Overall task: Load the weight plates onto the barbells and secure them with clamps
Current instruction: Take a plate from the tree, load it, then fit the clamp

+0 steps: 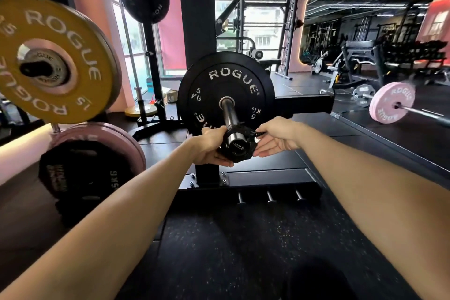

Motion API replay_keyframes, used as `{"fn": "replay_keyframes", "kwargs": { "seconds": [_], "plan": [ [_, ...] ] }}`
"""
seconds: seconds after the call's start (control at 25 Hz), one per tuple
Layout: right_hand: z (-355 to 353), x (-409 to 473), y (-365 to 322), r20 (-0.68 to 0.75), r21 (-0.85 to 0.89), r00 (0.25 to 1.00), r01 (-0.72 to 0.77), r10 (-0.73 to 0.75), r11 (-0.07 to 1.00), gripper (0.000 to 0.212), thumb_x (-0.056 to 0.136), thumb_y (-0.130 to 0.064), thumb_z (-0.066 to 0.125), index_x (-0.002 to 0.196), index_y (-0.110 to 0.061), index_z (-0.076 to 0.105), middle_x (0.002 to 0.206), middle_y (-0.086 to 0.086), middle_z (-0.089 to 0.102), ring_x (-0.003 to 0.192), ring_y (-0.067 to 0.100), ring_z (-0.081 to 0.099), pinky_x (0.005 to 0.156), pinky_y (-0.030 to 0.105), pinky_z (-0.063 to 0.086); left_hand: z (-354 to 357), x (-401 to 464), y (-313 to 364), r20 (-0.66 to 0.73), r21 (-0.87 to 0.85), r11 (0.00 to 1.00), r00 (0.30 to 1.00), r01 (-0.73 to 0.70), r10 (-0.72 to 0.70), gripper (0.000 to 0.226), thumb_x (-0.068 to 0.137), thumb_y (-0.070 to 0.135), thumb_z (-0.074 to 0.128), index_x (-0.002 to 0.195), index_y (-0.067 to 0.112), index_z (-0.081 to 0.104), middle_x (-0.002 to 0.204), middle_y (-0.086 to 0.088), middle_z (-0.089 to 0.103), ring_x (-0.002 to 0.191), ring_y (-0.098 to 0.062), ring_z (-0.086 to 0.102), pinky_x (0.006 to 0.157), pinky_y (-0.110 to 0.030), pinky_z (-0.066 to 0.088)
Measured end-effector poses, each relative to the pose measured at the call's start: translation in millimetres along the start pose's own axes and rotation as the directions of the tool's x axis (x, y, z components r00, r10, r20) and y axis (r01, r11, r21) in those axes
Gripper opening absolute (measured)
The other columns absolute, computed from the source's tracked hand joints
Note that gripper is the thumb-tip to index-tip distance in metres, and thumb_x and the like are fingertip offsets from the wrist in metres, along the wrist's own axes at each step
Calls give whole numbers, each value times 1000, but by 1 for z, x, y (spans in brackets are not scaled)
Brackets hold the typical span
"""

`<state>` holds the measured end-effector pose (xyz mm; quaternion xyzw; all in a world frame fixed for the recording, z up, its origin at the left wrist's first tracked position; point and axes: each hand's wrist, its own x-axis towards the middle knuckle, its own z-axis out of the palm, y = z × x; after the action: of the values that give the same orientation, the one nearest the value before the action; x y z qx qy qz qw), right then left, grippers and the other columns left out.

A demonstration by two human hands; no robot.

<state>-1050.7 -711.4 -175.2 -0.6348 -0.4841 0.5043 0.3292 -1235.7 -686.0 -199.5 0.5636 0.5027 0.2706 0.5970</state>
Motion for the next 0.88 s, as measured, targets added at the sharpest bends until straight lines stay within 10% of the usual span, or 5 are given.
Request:
{"fn": "replay_keyframes", "kwargs": {
  "seconds": [0.32,0.52,0.88],
  "plan": [
    [5,43,22,-93,55,995,23,-17,998,26,105,-15,40,117,4,53,91,26,66,75,31,67,67,38,58,11,48,-18,-173,-52,992,980,-111,101,24,108,36,29,115,13,25,101,-9,55,81,-27,68,73,-45,61],
    [1,95,11,-171,78,984,67,-53,995,21,104,-15,43,109,0,56,85,22,67,81,34,67,71,41,56,0,99,-6,-249,-70,991,964,-111,91,25,108,34,29,122,13,25,95,-6,55,71,-18,63,49,-30,59],
    [-22,238,-26,-171,141,983,87,-62,986,24,104,-18,44,98,1,56,102,25,65,76,32,66,74,43,56,-44,251,20,-264,-213,975,964,-65,7,68,100,55,37,146,6,30,108,-15,68,78,-26,70,53,-39,57]
  ]
}}
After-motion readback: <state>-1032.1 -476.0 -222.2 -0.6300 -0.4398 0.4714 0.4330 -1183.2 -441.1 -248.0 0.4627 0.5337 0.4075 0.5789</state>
